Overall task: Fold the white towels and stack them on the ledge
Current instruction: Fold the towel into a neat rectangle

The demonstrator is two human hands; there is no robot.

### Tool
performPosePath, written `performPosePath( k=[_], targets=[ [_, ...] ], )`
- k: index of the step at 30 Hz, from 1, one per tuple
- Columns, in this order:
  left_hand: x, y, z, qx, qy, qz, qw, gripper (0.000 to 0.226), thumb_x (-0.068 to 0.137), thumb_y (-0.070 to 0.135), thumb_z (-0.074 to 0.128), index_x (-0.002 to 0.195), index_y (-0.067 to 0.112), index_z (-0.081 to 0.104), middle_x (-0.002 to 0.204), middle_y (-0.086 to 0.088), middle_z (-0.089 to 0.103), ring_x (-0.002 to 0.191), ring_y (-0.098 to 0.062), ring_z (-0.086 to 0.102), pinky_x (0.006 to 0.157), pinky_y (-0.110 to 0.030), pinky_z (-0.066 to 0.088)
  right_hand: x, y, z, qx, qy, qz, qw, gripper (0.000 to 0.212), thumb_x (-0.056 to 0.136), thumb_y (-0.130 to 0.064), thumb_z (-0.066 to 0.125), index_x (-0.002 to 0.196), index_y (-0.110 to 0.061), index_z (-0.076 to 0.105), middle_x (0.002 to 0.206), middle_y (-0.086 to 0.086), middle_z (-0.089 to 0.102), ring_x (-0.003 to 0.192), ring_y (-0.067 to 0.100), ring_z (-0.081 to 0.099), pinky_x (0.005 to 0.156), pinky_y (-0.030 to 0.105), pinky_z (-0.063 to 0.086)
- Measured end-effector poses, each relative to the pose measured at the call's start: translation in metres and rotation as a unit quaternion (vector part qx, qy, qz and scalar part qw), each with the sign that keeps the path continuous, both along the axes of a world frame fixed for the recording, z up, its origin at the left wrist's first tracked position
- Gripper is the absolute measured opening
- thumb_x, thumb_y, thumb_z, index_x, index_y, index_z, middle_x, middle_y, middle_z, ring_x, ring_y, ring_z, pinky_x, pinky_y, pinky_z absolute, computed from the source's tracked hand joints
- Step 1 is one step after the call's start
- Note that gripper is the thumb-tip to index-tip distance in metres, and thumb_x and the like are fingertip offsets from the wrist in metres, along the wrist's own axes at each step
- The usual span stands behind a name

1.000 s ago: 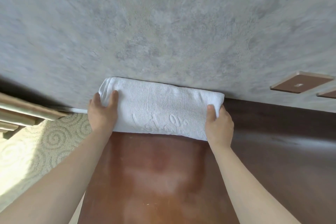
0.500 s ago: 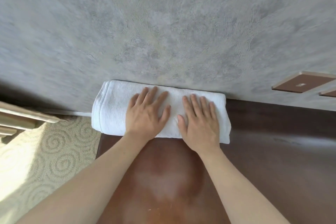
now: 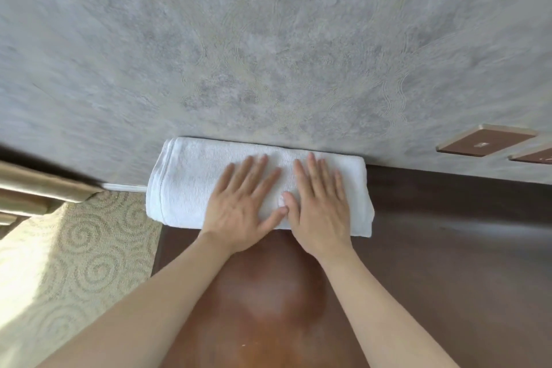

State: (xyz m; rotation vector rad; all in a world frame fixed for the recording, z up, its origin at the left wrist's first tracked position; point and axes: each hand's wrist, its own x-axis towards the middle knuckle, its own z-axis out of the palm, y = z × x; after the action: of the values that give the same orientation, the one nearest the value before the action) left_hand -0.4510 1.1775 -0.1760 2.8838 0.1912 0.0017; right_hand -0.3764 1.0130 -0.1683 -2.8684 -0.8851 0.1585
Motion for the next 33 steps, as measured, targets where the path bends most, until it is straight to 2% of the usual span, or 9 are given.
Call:
performPosePath(
  k=[4, 8, 10, 13, 15, 20, 23, 29, 33],
  targets=[
    [0.001, 0.012, -0.004, 0.039, 0.012, -0.099, 0.994, 0.095, 0.084, 0.079, 0.044, 0.157, 0.02, 0.027, 0.164, -0.004, 0.024, 0.152, -0.025, 0.02, 0.122, -0.047, 0.019, 0.014, -0.017, -0.004, -0.043, -0.015, 0.043, 0.998, 0.063, 0.104, -0.045, 0.016, 0.155, -0.014, 0.034, 0.161, 0.01, 0.032, 0.15, 0.028, 0.026, 0.123, 0.048, 0.018],
    [-0.009, 0.04, -0.004, 0.088, 0.05, -0.143, 0.985, 0.108, 0.079, 0.077, 0.059, 0.16, 0.027, 0.009, 0.167, 0.001, 0.012, 0.153, -0.025, 0.012, 0.124, -0.048, 0.016, 0.009, -0.032, -0.009, -0.032, -0.013, 0.061, 0.998, 0.077, 0.098, -0.065, 0.025, 0.159, -0.017, 0.022, 0.165, 0.008, 0.022, 0.153, 0.029, 0.017, 0.124, 0.052, 0.013],
    [-0.009, 0.037, -0.004, 0.089, 0.033, -0.137, 0.986, 0.106, 0.079, 0.068, 0.069, 0.159, 0.023, 0.017, 0.165, -0.002, 0.021, 0.151, -0.029, 0.02, 0.121, -0.051, 0.024, 0.005, -0.033, -0.011, -0.054, -0.01, 0.097, 0.994, 0.093, 0.087, -0.077, 0.038, 0.161, -0.027, 0.009, 0.167, 0.001, 0.013, 0.154, 0.034, 0.009, 0.122, 0.058, 0.009],
    [-0.01, 0.032, -0.002, 0.089, -0.018, -0.149, 0.985, 0.098, 0.076, 0.052, 0.082, 0.153, 0.013, 0.036, 0.159, -0.005, 0.036, 0.144, -0.034, 0.036, 0.114, -0.055, 0.036, 0.011, -0.038, -0.012, -0.094, -0.036, 0.138, 0.985, 0.108, 0.077, -0.075, 0.061, 0.16, -0.028, 0.01, 0.166, 0.002, 0.019, 0.151, 0.041, 0.016, 0.119, 0.064, 0.017],
    [-0.014, 0.039, -0.002, 0.095, -0.038, -0.178, 0.979, 0.096, 0.077, 0.047, 0.083, 0.153, 0.011, 0.036, 0.158, -0.004, 0.037, 0.144, -0.034, 0.036, 0.112, -0.055, 0.038, 0.015, -0.041, -0.012, -0.095, -0.057, 0.154, 0.982, 0.111, 0.072, -0.067, 0.073, 0.158, -0.024, 0.017, 0.163, 0.005, 0.028, 0.147, 0.044, 0.025, 0.116, 0.065, 0.025],
    [-0.015, 0.058, 0.001, 0.153, 0.024, -0.22, 0.963, 0.118, 0.072, 0.047, 0.083, 0.158, 0.017, 0.008, 0.166, 0.001, 0.017, 0.151, -0.029, 0.021, 0.118, -0.052, 0.03, 0.02, -0.038, -0.011, -0.084, -0.083, 0.176, 0.977, 0.112, 0.063, -0.054, 0.086, 0.154, -0.018, 0.032, 0.158, 0.007, 0.039, 0.14, 0.048, 0.037, 0.111, 0.065, 0.032],
    [-0.013, 0.057, -0.003, 0.138, -0.013, -0.206, 0.969, 0.119, 0.067, 0.039, 0.089, 0.157, 0.018, 0.014, 0.164, 0.002, 0.024, 0.148, -0.03, 0.029, 0.116, -0.052, 0.034, 0.026, -0.036, -0.012, -0.062, -0.087, 0.178, 0.978, 0.108, 0.059, -0.051, 0.09, 0.151, -0.019, 0.043, 0.154, 0.006, 0.046, 0.137, 0.046, 0.044, 0.11, 0.064, 0.035],
    [-0.023, 0.069, 0.0, 0.12, 0.052, -0.182, 0.975, 0.127, 0.068, 0.042, 0.086, 0.16, 0.028, -0.001, 0.168, 0.006, 0.003, 0.154, -0.026, 0.006, 0.122, -0.056, 0.016, 0.02, -0.039, -0.009, -0.051, -0.081, 0.16, 0.982, 0.107, 0.06, -0.048, 0.091, 0.152, -0.023, 0.042, 0.156, 0.002, 0.043, 0.141, 0.041, 0.04, 0.113, 0.062, 0.033],
    [-0.03, 0.077, -0.001, 0.11, 0.046, -0.152, 0.981, 0.134, 0.06, 0.035, 0.093, 0.16, 0.029, 0.004, 0.167, 0.009, 0.013, 0.152, -0.027, 0.016, 0.12, -0.054, 0.023, 0.022, -0.045, -0.006, -0.052, -0.098, 0.168, 0.979, 0.108, 0.054, -0.041, 0.094, 0.15, -0.023, 0.046, 0.153, 0.002, 0.047, 0.138, 0.039, 0.045, 0.11, 0.06, 0.039]
  ],
)
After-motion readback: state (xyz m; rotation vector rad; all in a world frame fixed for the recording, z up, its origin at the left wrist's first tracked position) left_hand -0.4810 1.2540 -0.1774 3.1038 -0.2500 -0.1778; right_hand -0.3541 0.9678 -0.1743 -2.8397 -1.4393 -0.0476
